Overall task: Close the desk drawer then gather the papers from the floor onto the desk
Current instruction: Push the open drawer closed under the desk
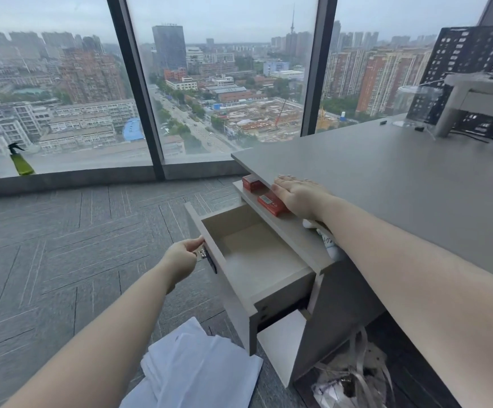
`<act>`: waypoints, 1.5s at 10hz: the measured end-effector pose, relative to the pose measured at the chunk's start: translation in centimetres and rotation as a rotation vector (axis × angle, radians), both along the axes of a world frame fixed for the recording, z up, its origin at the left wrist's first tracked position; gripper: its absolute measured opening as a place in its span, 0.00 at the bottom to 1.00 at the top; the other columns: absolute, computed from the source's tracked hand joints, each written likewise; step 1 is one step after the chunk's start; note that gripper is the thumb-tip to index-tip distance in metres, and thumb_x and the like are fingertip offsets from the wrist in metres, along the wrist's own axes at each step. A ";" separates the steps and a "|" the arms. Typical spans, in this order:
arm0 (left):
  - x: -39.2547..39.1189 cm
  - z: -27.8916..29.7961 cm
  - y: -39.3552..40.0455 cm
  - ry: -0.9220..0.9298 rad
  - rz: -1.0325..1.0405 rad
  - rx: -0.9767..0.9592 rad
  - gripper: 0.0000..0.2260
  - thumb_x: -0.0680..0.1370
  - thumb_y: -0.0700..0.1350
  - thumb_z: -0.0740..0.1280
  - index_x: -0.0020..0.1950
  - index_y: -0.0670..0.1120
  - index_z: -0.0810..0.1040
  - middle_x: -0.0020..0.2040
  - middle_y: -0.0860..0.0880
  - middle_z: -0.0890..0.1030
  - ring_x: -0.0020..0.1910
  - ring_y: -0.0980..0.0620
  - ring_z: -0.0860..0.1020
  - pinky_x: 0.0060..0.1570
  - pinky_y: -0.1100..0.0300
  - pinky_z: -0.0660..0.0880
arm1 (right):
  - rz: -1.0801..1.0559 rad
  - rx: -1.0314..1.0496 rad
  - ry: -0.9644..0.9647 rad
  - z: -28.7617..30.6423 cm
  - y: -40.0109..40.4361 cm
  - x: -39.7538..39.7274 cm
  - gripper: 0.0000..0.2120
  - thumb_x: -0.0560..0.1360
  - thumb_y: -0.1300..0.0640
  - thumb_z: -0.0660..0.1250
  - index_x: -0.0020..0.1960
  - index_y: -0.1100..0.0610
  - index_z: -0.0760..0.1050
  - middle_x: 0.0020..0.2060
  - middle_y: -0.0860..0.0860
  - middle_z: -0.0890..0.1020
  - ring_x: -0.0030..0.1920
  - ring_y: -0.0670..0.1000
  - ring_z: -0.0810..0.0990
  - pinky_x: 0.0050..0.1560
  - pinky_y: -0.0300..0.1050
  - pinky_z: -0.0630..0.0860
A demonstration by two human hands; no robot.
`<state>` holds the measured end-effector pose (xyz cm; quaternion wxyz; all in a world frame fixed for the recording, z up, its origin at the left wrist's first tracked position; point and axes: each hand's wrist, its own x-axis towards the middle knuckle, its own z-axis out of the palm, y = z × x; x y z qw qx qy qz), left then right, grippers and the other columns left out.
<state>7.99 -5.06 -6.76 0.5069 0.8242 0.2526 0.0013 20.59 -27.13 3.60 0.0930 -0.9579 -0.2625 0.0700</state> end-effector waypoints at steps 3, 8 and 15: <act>5.4 -2.0 -5.2 -0.057 -0.073 -0.081 0.34 0.72 0.25 0.49 0.74 0.48 0.64 0.75 0.46 0.66 0.74 0.49 0.64 0.71 0.49 0.65 | 0.048 0.028 0.006 0.0 0.3 1.7 0.26 0.82 0.46 0.44 0.78 0.51 0.53 0.79 0.45 0.53 0.79 0.45 0.50 0.78 0.45 0.45; 10.4 -4.4 -7.7 -0.112 -0.147 0.006 0.32 0.71 0.29 0.50 0.72 0.50 0.67 0.73 0.46 0.67 0.73 0.50 0.65 0.66 0.63 0.60 | 0.070 0.046 0.010 -0.1 0.3 2.1 0.25 0.82 0.47 0.44 0.78 0.51 0.52 0.79 0.45 0.53 0.79 0.45 0.49 0.77 0.46 0.44; 11.7 -6.7 -8.0 -0.236 -0.152 0.829 0.12 0.79 0.41 0.55 0.52 0.42 0.76 0.48 0.42 0.82 0.46 0.39 0.78 0.38 0.55 0.68 | 0.063 0.071 0.007 -0.1 0.4 1.7 0.25 0.82 0.47 0.45 0.78 0.51 0.54 0.79 0.45 0.54 0.79 0.46 0.50 0.76 0.45 0.44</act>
